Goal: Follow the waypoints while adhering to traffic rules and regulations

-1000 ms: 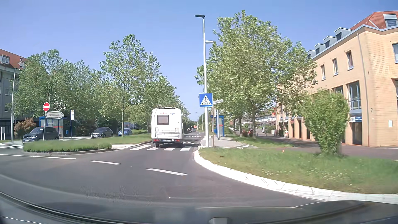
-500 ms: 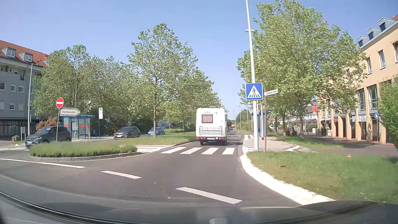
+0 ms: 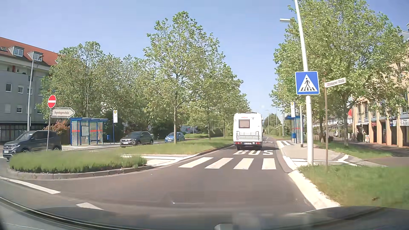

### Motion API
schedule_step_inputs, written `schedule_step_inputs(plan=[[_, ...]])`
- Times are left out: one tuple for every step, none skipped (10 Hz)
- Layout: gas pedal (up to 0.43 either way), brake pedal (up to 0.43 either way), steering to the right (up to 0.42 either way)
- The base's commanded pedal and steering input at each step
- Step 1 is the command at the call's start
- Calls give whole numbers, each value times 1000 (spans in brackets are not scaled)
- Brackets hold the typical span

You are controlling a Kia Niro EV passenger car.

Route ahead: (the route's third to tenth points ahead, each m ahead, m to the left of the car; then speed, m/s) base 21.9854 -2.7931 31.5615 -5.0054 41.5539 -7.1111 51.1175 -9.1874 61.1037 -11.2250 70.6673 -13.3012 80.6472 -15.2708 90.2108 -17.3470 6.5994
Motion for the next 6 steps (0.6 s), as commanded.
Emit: schedule_step_inputs(plan=[[248, 0, 9], [248, 0, 34], [248, 0, 55], [248, 0, 68], [248, 0, 76], [248, 0, 80]])
